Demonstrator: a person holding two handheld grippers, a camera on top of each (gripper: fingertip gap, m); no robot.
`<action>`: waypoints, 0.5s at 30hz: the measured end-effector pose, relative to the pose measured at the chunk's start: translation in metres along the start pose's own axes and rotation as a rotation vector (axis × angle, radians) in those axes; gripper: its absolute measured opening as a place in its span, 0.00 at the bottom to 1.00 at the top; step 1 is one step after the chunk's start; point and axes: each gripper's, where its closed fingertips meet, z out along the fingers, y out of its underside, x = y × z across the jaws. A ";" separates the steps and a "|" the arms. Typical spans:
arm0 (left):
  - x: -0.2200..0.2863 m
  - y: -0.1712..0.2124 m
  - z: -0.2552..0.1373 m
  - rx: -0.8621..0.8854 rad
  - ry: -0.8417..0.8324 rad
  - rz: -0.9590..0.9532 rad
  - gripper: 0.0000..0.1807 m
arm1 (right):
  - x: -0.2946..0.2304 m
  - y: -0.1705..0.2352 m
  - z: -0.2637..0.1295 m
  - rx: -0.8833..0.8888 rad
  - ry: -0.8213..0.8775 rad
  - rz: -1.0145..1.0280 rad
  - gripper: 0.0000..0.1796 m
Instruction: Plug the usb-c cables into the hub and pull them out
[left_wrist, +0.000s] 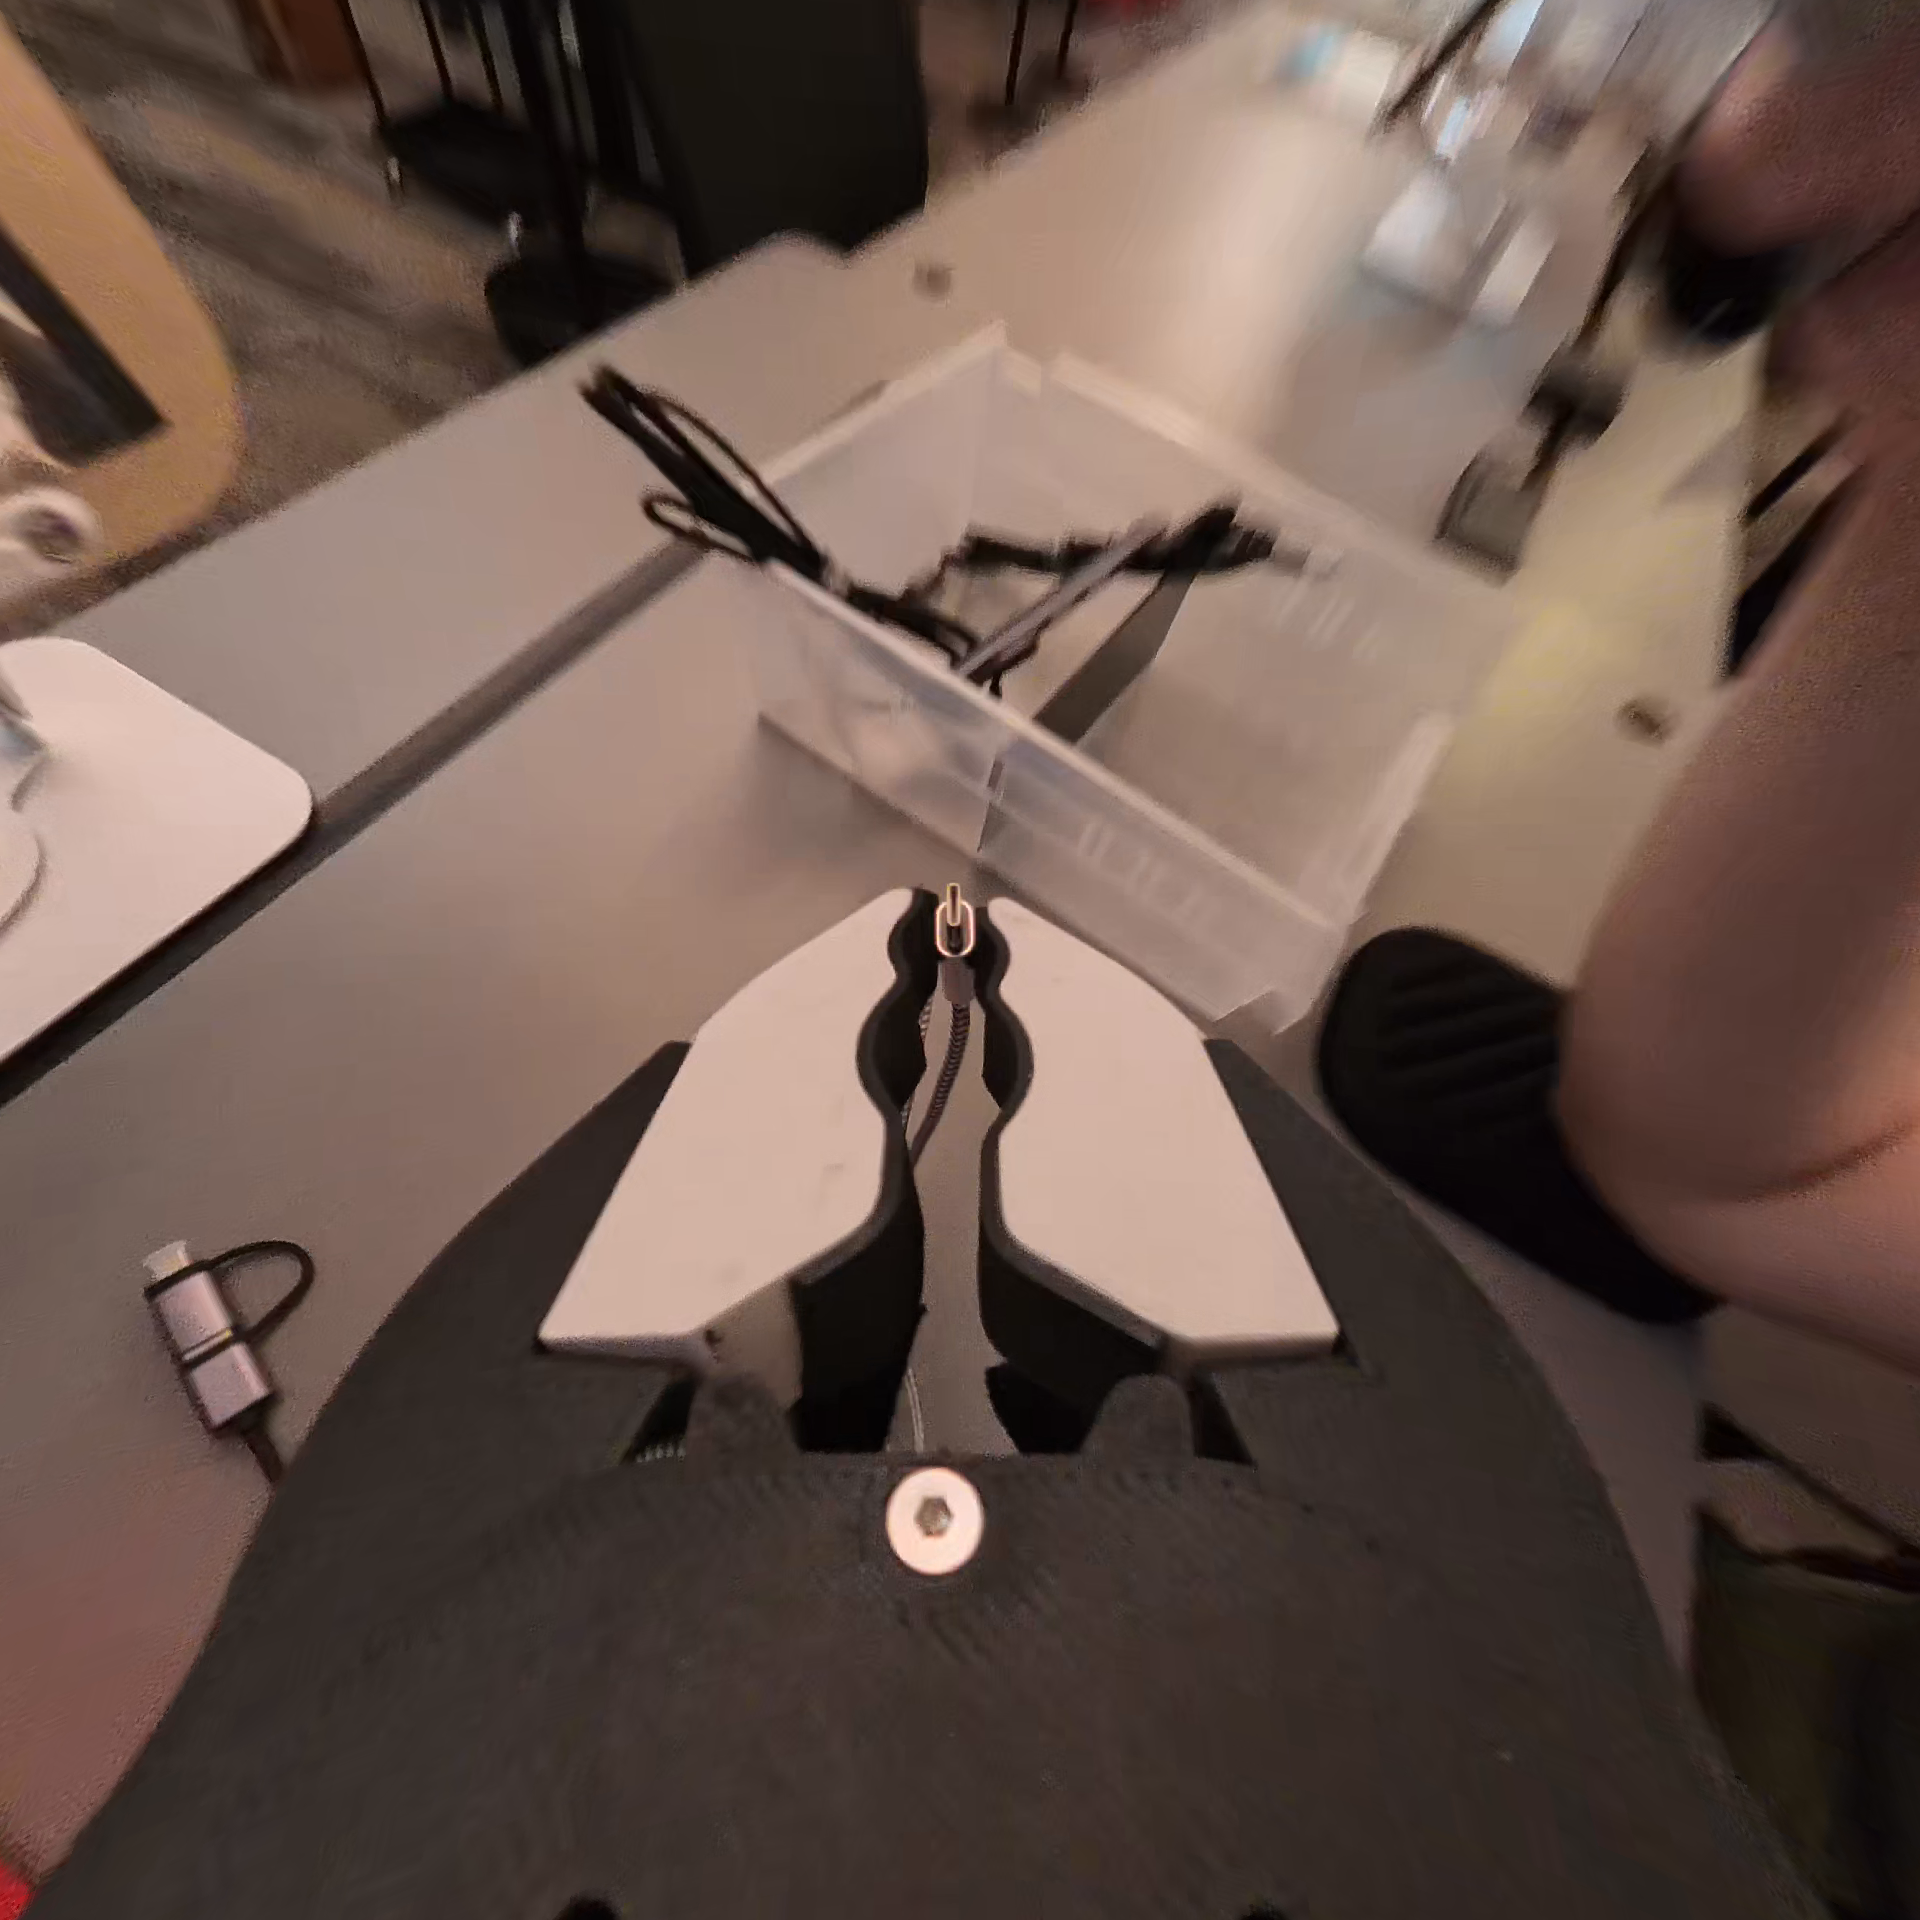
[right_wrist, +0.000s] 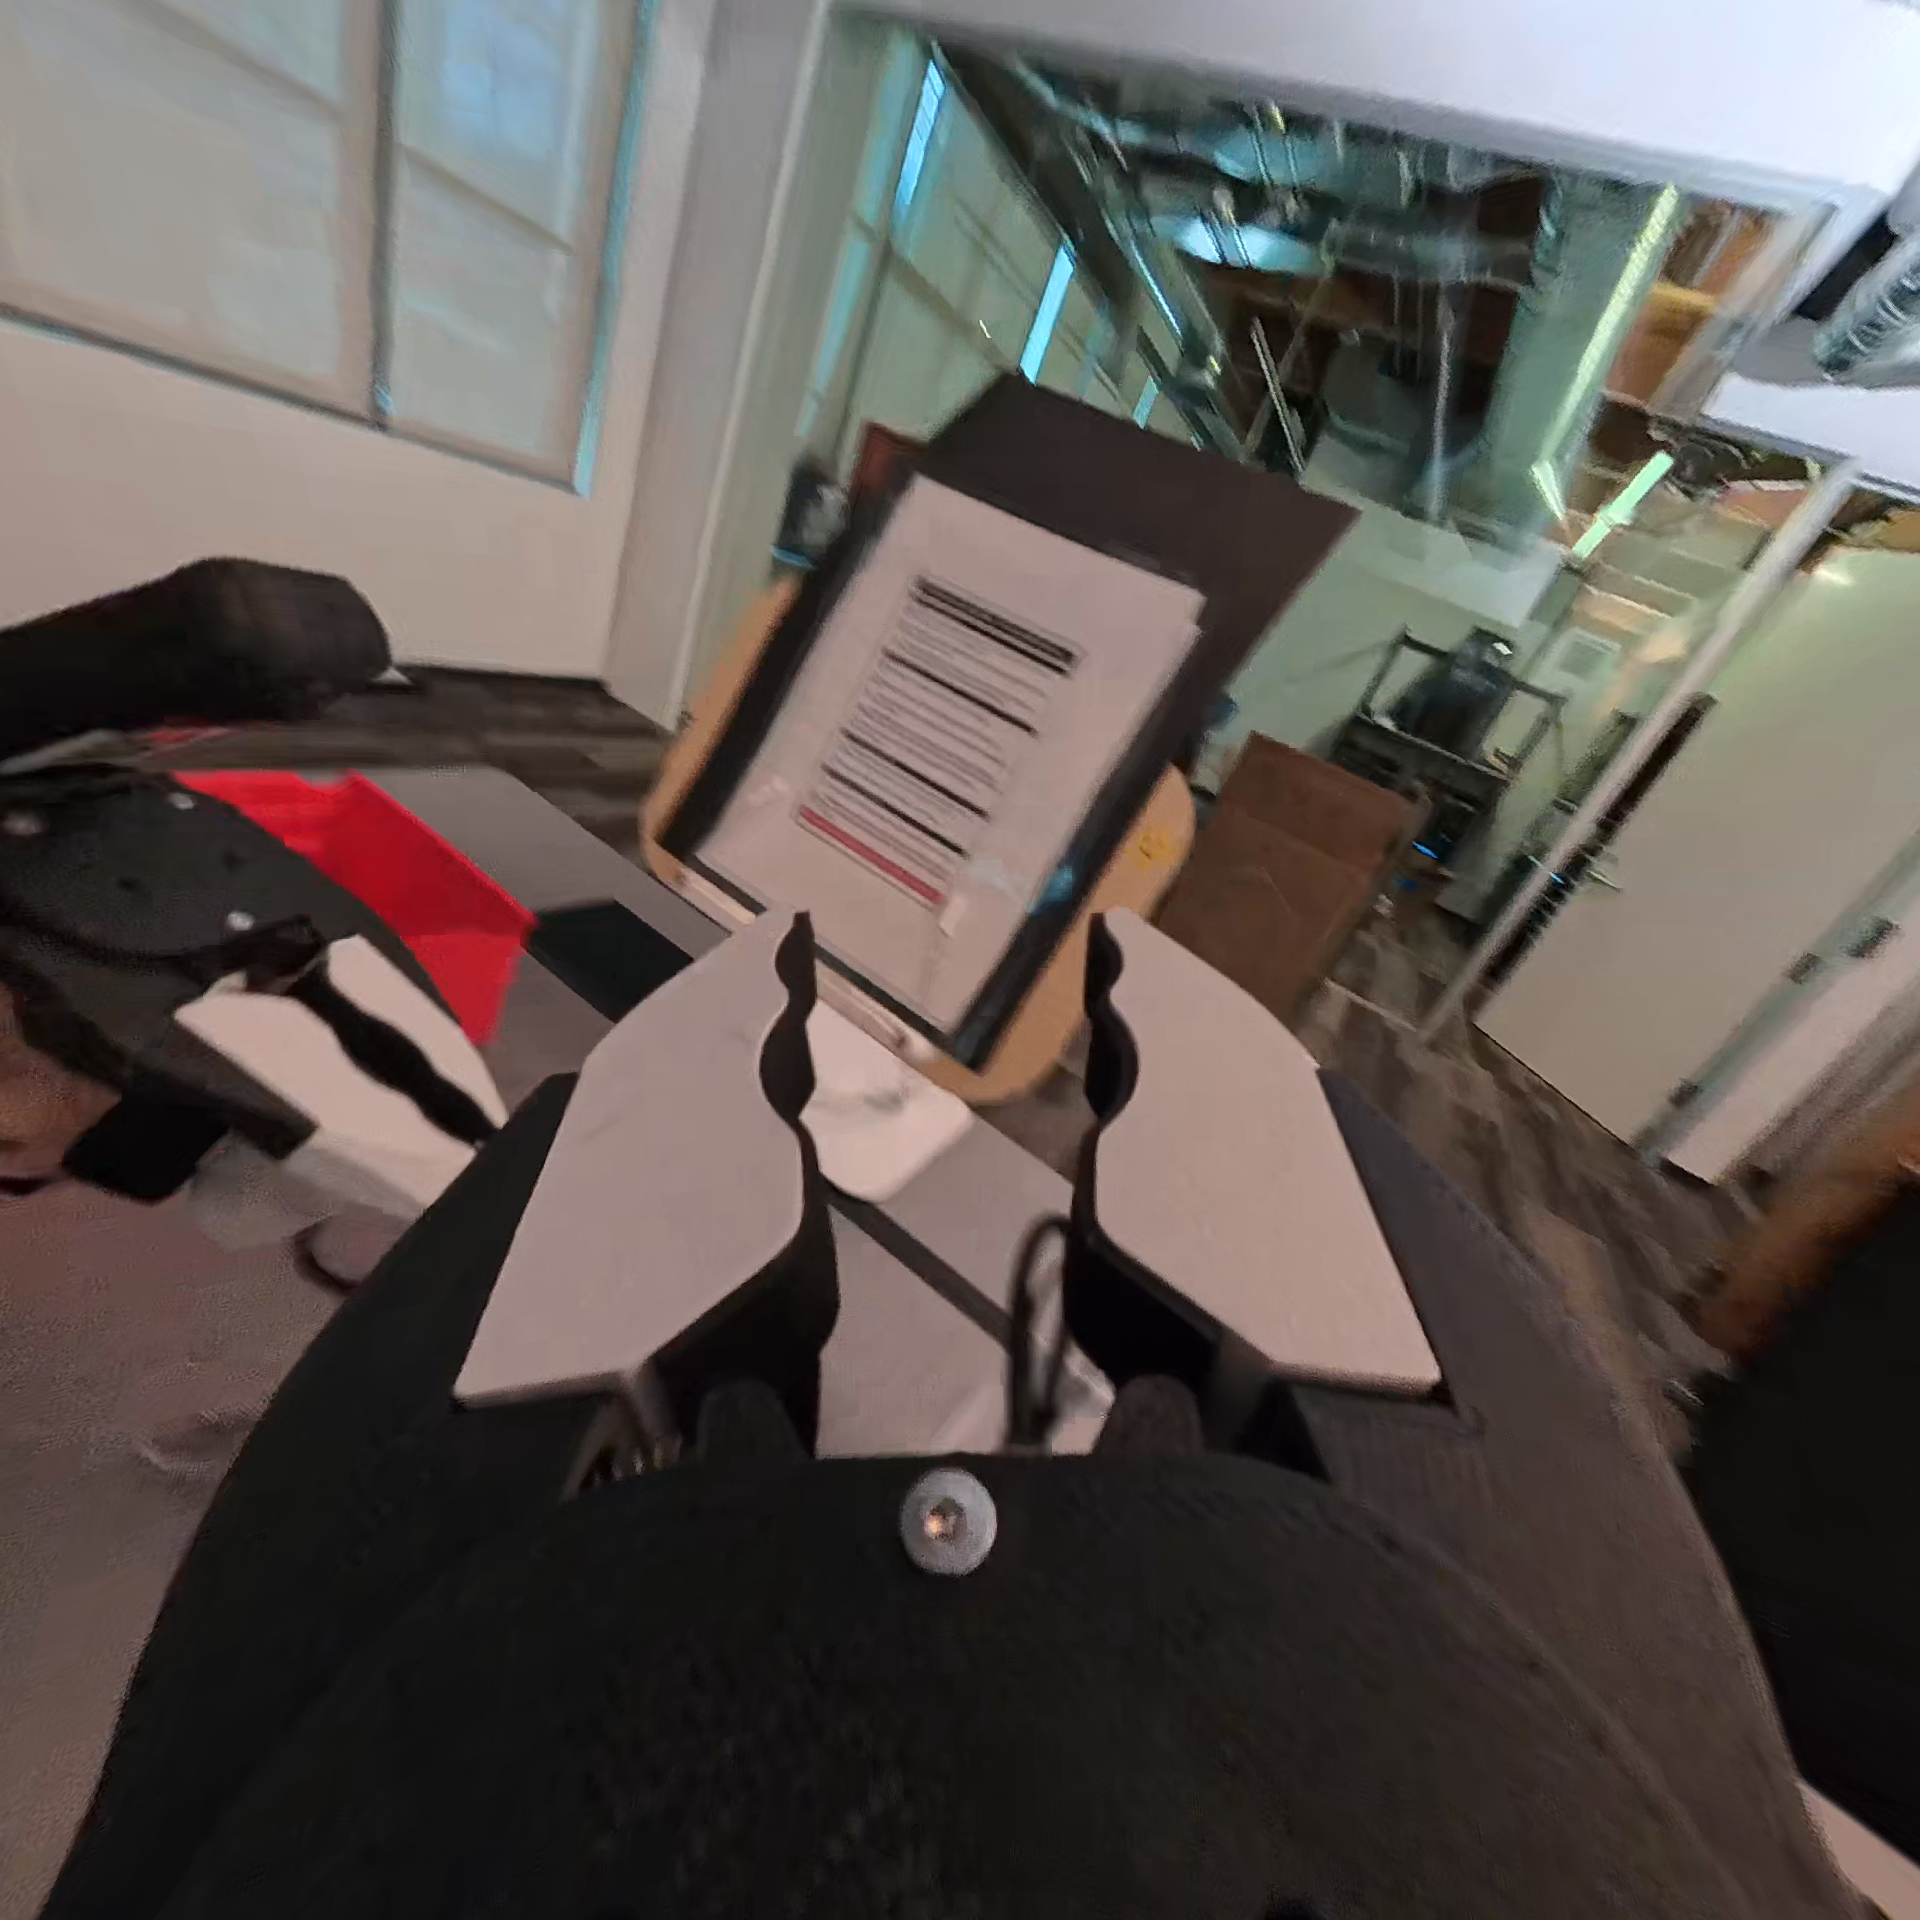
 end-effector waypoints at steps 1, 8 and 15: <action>-0.003 -0.005 -0.018 0.057 0.019 -0.038 0.03 | -0.013 -0.006 0.008 0.038 -0.035 0.018 0.29; -0.018 -0.024 -0.075 0.271 0.204 -0.258 0.03 | -0.102 -0.019 0.056 0.221 -0.220 0.147 0.29; -0.038 -0.030 -0.104 0.367 0.249 -0.340 0.03 | -0.158 0.011 0.089 0.211 -0.283 0.273 0.29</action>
